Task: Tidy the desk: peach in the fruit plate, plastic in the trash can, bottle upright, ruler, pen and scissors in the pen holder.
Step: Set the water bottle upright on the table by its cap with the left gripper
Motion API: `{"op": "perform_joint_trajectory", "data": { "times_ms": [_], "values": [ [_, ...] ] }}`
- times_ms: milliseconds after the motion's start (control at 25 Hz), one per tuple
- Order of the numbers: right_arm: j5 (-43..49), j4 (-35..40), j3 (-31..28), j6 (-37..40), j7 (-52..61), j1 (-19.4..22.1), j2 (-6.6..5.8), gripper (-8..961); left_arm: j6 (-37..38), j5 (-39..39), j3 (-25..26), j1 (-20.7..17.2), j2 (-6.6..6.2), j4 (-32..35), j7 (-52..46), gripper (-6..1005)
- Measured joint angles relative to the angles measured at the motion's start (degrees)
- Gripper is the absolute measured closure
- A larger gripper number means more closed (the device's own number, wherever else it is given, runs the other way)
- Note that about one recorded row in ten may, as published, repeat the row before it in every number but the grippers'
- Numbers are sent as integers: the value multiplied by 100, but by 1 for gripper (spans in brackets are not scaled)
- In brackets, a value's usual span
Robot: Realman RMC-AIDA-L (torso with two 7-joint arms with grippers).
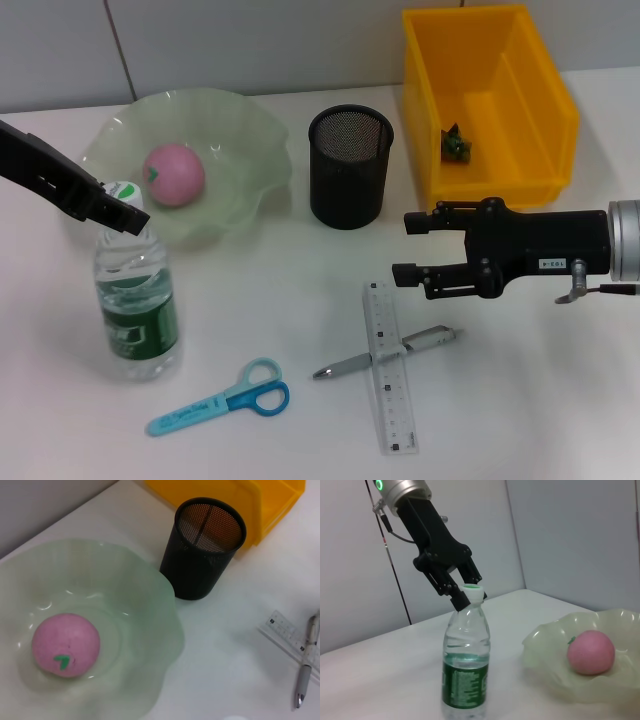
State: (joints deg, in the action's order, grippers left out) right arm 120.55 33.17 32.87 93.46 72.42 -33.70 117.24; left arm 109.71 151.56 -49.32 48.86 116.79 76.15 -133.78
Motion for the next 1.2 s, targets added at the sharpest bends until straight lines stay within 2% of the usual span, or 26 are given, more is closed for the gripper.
{"op": "perform_joint_trajectory", "data": {
  "times_ms": [640,1080,1200],
  "values": [
    [-7,6,0,-40,19,4,9,192,125,-23,-30,-97,-68,317,2,555],
    [-6,6,0,-39,27,5,2,191,44,28,-65,-226,-68,594,181,555],
    [-6,5,0,-39,27,-6,1,191,-77,201,-70,-263,-35,609,356,555]
  ]
}}
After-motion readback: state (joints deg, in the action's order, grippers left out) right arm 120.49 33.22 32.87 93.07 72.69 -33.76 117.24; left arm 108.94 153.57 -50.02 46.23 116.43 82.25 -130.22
